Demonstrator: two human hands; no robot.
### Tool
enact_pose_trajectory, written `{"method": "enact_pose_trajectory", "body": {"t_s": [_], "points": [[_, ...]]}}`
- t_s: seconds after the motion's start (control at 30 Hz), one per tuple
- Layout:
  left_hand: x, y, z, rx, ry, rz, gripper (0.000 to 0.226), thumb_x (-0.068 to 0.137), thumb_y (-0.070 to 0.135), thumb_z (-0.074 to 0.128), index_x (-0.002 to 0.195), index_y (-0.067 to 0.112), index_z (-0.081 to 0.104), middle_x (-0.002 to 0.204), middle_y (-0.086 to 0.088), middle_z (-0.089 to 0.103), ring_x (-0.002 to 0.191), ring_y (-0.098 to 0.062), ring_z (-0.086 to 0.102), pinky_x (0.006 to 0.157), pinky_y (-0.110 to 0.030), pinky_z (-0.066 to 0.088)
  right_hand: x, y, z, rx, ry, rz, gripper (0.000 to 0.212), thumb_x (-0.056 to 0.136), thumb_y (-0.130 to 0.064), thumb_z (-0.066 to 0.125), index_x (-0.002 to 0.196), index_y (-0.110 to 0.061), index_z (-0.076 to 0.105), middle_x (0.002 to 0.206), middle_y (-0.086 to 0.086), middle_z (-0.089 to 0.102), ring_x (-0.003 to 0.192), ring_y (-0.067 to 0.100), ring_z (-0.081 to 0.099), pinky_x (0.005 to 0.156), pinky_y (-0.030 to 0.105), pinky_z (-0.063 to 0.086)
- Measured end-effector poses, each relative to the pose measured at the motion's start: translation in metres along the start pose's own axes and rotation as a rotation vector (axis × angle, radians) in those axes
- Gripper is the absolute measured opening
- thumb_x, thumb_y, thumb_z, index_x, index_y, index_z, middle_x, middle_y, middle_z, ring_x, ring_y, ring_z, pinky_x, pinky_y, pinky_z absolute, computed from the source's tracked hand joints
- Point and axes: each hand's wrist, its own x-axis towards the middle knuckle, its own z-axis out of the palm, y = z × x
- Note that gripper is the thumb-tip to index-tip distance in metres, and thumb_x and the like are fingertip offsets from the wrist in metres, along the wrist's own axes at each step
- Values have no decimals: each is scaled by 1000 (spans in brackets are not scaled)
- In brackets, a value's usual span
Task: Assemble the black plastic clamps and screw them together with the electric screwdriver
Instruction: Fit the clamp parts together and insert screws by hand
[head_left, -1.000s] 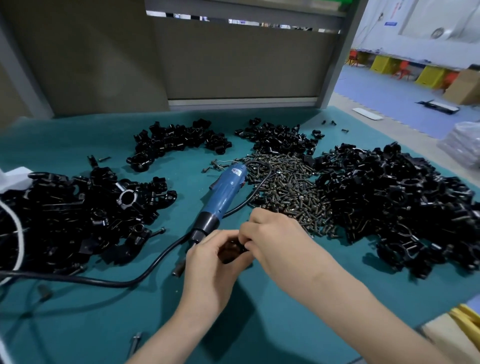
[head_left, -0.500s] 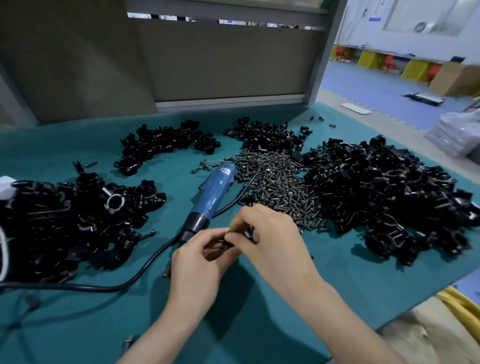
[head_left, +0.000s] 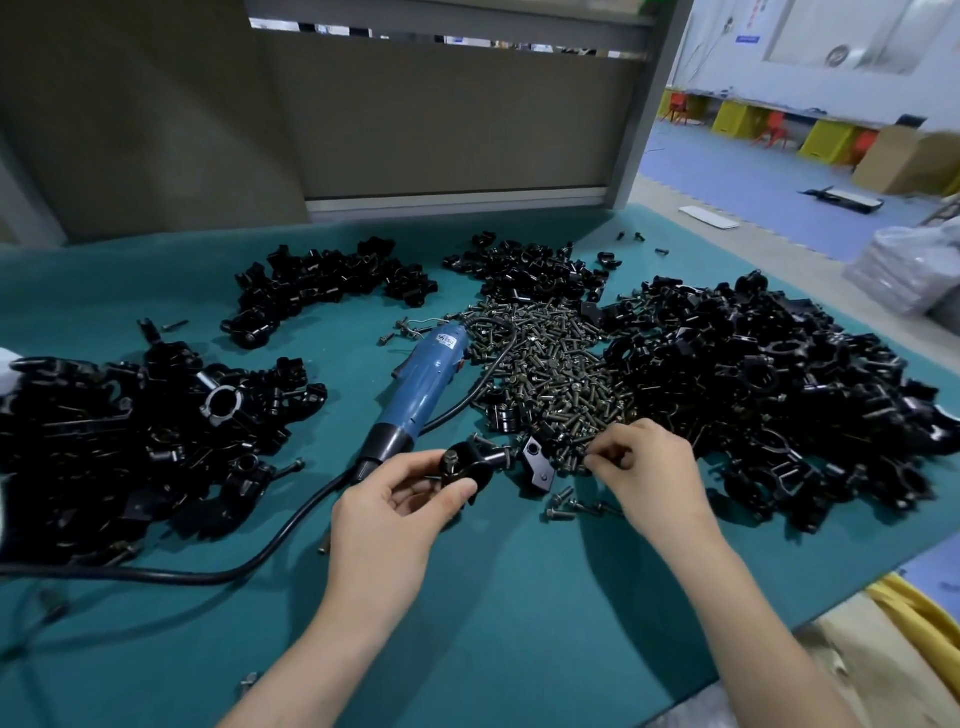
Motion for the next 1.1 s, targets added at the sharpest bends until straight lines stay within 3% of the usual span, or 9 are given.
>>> {"method": "enact_pose_trajectory", "body": {"t_s": [0.13, 0.27, 0.33, 0.43, 0.53, 0.7, 0.8, 0.9, 1.1], "points": [[-1, 0, -1, -3, -1, 0, 29, 68, 3, 81, 75, 30, 74, 76, 9, 75, 69, -3, 69, 63, -7, 49, -6, 0, 2, 32, 2, -21, 10, 89, -15, 66, 82, -21, 64, 97, -7, 51, 88, 14, 53, 77, 26, 43], [0, 0, 0, -10, -9, 2, 28, 69, 1, 81, 77, 27, 74, 76, 8, 75, 69, -2, 68, 62, -7, 49, -12, -14, -14, 428, 87, 18, 19, 86, -6, 67, 79, -22, 62, 80, -6, 67, 79, 14, 65, 76, 29, 54], [0, -1, 0, -10, -8, 6, 28, 69, 0, 80, 77, 26, 73, 76, 9, 75, 69, -2, 68, 63, -7, 49, -16, -31, -24, 521, 43, -90, 23, 82, -1, 71, 78, -23, 68, 74, -7, 70, 73, 10, 67, 71, 20, 54], [0, -2, 0, -4, -16, 15, 28, 69, 1, 80, 80, 25, 73, 79, 9, 75, 72, -5, 69, 68, -9, 50, -15, -60, -35, 478, -105, -210, 22, 81, -2, 72, 78, -24, 74, 74, -10, 72, 71, 2, 67, 72, 13, 53], [1, -3, -1, -8, -14, 17, 29, 69, 1, 81, 78, 27, 74, 79, 7, 75, 73, -6, 70, 68, -9, 50, -5, -76, -37, 316, -243, -260, 23, 85, -7, 68, 79, -28, 74, 68, -7, 71, 67, 7, 67, 71, 19, 54], [2, -4, -1, 1, -26, 33, 41, 69, 2, 81, 78, 42, 75, 80, 9, 75, 74, -5, 70, 69, -9, 49, 11, -85, -35, 227, -414, -325, 15, 88, -11, 68, 81, -22, 74, 60, -6, 67, 55, 1, 61, 59, 13, 48], [1, -6, 0, -4, -43, 40, 39, 68, 2, 82, 80, 39, 75, 82, 7, 75, 76, -7, 71, 70, -9, 50, 22, -84, -36, 217, -502, -330, 14, 87, -12, 69, 78, -23, 73, 61, -1, 68, 56, 5, 61, 60, 23, 53], [1, -8, 1, 6, -55, 47, 30, 67, 1, 82, 79, 28, 76, 84, 3, 75, 78, -10, 72, 71, -11, 50, 28, -87, -33, 197, -582, -342, 12, 85, -12, 71, 76, -20, 73, 62, 0, 69, 55, 6, 61, 59, 18, 50], [3, -9, 0, -10, -53, 62, 29, 68, 1, 81, 79, 27, 74, 84, 4, 76, 78, -10, 71, 71, -11, 50, 32, -85, -26, 387, -679, -191, 11, 80, -12, 76, 78, -13, 66, 65, 2, 60, 51, 6, 55, 50, 17, 46]]}}
